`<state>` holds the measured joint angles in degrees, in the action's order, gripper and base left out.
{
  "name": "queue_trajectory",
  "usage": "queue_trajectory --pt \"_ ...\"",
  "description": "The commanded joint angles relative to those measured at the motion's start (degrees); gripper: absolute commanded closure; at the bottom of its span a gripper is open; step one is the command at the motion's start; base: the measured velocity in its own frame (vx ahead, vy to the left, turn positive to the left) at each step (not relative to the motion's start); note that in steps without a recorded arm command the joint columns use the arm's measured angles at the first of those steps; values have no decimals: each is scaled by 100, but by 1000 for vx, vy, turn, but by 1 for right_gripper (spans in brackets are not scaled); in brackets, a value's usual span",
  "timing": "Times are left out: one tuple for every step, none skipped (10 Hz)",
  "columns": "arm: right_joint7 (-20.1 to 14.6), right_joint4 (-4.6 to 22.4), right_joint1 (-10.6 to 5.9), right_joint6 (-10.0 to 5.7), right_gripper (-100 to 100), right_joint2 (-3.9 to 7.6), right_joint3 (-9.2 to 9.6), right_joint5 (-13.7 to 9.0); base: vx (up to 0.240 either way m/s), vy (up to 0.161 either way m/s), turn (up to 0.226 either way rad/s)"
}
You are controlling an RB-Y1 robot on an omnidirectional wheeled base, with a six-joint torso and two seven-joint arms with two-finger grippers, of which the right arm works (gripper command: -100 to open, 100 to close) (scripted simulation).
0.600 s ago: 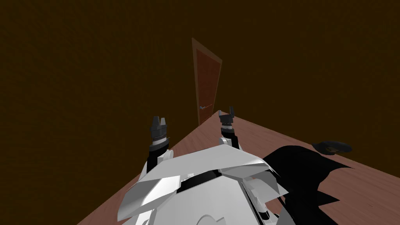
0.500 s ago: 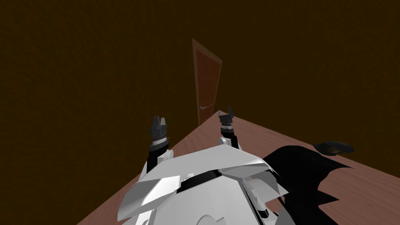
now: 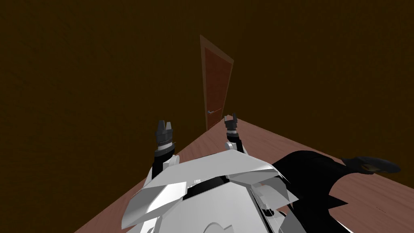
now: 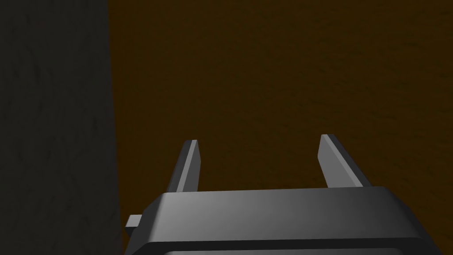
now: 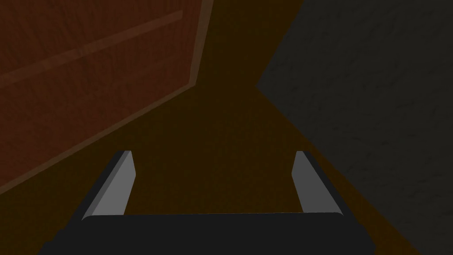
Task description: Pull the door open
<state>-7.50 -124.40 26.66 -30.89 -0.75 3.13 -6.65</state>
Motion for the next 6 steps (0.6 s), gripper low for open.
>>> queue_trajectory --pt "-9 232 -76 -63 -100 62 -11 0 76 -49 105" --pt "-12 388 -136 -94 -100 96 -15 3 78 -63 106" --pt "-16 563 -203 -128 -100 132 -20 6 90 -67 101" --pt "-20 736 -270 -162 -100 168 -25 9 86 -61 109" --pt "-23 914 -338 -196 -100 204 -29 13 70 -78 92" --pt "-27 1104 -414 -235 -100 241 -35 16 80 -83 121"
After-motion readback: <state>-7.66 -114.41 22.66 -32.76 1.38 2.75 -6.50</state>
